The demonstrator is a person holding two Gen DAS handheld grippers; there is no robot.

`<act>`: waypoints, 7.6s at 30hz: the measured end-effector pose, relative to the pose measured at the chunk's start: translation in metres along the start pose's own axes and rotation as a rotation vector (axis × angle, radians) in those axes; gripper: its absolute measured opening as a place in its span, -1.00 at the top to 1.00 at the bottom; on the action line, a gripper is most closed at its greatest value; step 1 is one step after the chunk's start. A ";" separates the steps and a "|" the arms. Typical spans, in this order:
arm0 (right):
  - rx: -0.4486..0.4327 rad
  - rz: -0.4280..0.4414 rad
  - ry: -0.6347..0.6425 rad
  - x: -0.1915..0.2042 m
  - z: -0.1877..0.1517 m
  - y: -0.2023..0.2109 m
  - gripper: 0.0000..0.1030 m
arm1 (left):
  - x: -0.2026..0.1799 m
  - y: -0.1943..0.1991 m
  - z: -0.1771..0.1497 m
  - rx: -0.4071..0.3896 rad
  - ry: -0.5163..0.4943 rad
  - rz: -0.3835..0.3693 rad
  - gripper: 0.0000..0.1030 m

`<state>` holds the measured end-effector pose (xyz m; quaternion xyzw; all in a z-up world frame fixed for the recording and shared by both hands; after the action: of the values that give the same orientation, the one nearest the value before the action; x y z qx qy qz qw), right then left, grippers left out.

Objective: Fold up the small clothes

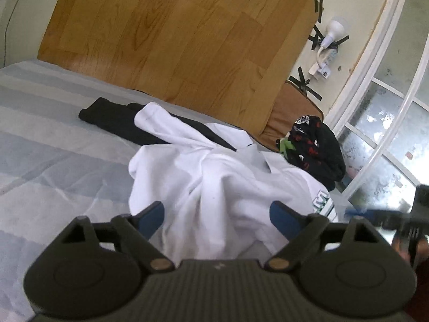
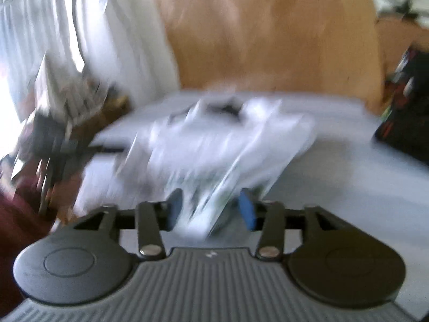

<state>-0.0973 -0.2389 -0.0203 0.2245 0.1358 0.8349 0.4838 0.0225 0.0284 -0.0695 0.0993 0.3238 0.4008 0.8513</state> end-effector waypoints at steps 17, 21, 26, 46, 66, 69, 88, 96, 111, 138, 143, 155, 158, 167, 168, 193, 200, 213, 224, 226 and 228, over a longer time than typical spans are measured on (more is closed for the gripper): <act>0.180 -0.182 0.208 -0.067 0.036 -0.147 0.84 | 0.001 0.006 -0.024 0.062 -0.113 0.113 0.86; -0.017 -0.276 0.318 -0.045 0.065 -0.078 0.85 | -0.007 0.027 0.005 -0.029 -0.145 0.119 0.86; -0.342 -0.360 0.386 -0.014 0.132 0.006 0.86 | -0.047 0.057 0.055 -0.201 -0.239 0.115 0.86; -1.025 -0.478 0.588 0.119 0.328 0.202 0.86 | -0.247 0.263 0.250 -0.948 -0.497 0.322 0.87; -0.398 -0.515 0.244 -0.069 0.312 -0.092 0.25 | -0.112 -0.020 0.232 -0.410 -0.545 0.714 0.69; -0.244 -0.531 0.124 -0.114 0.248 -0.143 0.22 | -0.051 -0.080 0.174 -0.179 -0.500 0.749 0.77; 0.067 -0.433 0.111 -0.093 0.002 -0.104 0.93 | 0.069 -0.017 -0.004 0.104 -0.351 0.673 0.22; -0.094 -0.928 0.048 -0.192 0.058 -0.007 0.80 | 0.074 0.005 0.006 0.068 -0.342 0.715 -0.09; -0.024 -0.397 -0.081 -0.058 -0.023 -0.084 -0.09 | 0.077 -0.021 -0.005 0.174 -0.319 0.680 0.90; -0.083 -0.256 -0.348 -0.091 -0.014 -0.085 0.85 | 0.025 -0.005 0.006 0.188 -0.131 0.441 -0.42; -0.149 -0.391 -0.169 -0.087 0.001 -0.092 0.90 | 0.031 -0.025 -0.011 0.245 -0.208 0.576 0.89; -0.164 -0.188 -0.193 -0.062 -0.020 -0.033 0.03 | 0.024 0.057 -0.027 0.163 -0.116 0.448 -0.07; -0.097 -0.106 -0.231 -0.046 -0.054 -0.012 0.02 | 0.012 0.076 -0.061 0.197 -0.100 0.378 -0.07; -0.018 -0.017 -0.253 0.003 -0.101 0.003 0.06 | -0.011 0.087 -0.106 0.223 -0.098 0.294 0.33; -0.015 -0.001 -0.248 0.008 -0.101 -0.001 0.25 | -0.016 0.082 -0.111 0.240 -0.098 0.288 0.69; -0.086 -0.173 -0.146 -0.027 -0.062 0.047 0.21 | -0.019 0.198 -0.080 0.064 -0.081 0.446 0.20; -0.107 -0.240 -0.197 -0.045 -0.053 0.026 0.21 | -0.017 0.144 -0.046 0.080 -0.145 0.459 0.04; -0.071 -0.256 -0.109 -0.112 0.068 -0.056 0.03 | -0.004 0.033 0.048 0.086 -0.348 0.471 -0.28; 0.250 -0.359 -0.072 -0.224 0.102 -0.230 -0.35 | 0.071 -0.171 0.133 0.246 -0.411 0.542 -0.59; 0.284 -0.360 -0.015 -0.217 0.093 -0.234 0.49 | 0.081 -0.194 0.124 0.308 -0.439 0.539 0.16; 0.267 -0.417 0.126 -0.204 0.091 -0.229 0.82 | 0.087 -0.210 0.108 0.387 -0.486 0.567 0.94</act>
<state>0.2072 -0.3018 -0.0929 0.2012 0.3180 0.7042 0.6021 0.2613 -0.0353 -0.1171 0.4342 0.1427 0.5157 0.7247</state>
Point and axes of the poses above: each gripper's, at about its wrist camera, not at the fingertips, and y roughly against the way its jaws point, x to its left, z to its top, the point moved 8 cm from there along -y, roughly the way its jaws point, and after that the axes turned 1 degree about -x, right-handed, at the moved point
